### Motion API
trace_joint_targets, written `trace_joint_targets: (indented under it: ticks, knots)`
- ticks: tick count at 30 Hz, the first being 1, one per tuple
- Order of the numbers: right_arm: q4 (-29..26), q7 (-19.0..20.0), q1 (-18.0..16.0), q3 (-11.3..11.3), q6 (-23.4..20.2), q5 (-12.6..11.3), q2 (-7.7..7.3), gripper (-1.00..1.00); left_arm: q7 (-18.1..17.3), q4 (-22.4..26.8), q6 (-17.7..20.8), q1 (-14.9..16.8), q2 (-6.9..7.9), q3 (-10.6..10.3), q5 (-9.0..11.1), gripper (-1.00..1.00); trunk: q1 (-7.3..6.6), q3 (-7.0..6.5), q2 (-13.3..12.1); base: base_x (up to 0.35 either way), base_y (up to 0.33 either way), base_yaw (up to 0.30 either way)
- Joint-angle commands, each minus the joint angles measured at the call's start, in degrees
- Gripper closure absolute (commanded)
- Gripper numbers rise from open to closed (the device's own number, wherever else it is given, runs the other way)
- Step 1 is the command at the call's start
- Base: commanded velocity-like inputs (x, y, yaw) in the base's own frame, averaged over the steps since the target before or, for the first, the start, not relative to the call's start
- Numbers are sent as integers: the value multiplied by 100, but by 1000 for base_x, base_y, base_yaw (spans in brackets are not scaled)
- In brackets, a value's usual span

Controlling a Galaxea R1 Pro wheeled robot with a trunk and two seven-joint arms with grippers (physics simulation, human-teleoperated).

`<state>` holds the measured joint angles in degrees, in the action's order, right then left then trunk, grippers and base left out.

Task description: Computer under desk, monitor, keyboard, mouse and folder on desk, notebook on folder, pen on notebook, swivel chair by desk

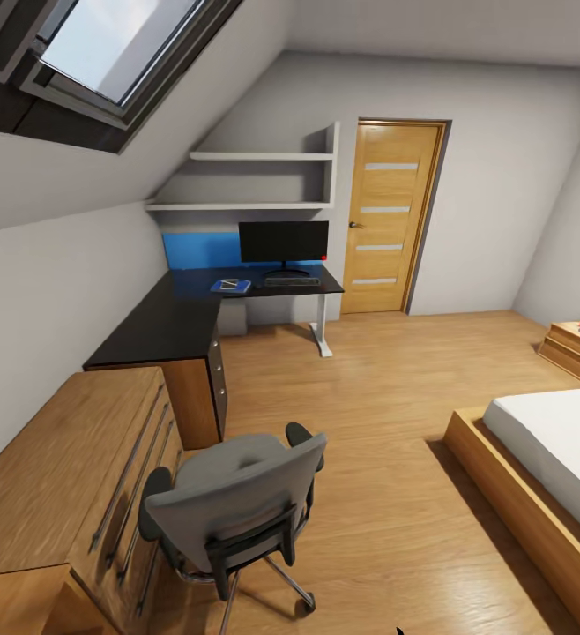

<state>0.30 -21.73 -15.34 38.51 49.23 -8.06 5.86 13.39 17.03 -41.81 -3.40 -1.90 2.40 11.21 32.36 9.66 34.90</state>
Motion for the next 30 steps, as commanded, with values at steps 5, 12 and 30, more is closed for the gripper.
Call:
trace_joint_targets:
  ticks: [5,12,30]
  knots:
    - [6,-7,-4,51,18,-55,3,-100,5,11,-3,-3,-4,23,-17,-100,2,8,8,0,10,0]
    - [6,-7,-4,39,24,-52,-3,-100,5,11,-3,-3,-7,23,-20,-100,2,8,8,-1,3,0]
    - [14,-7,-4,31,25,-55,-6,-100,5,11,-3,-3,-9,23,-18,-100,2,8,8,-97,0,0]
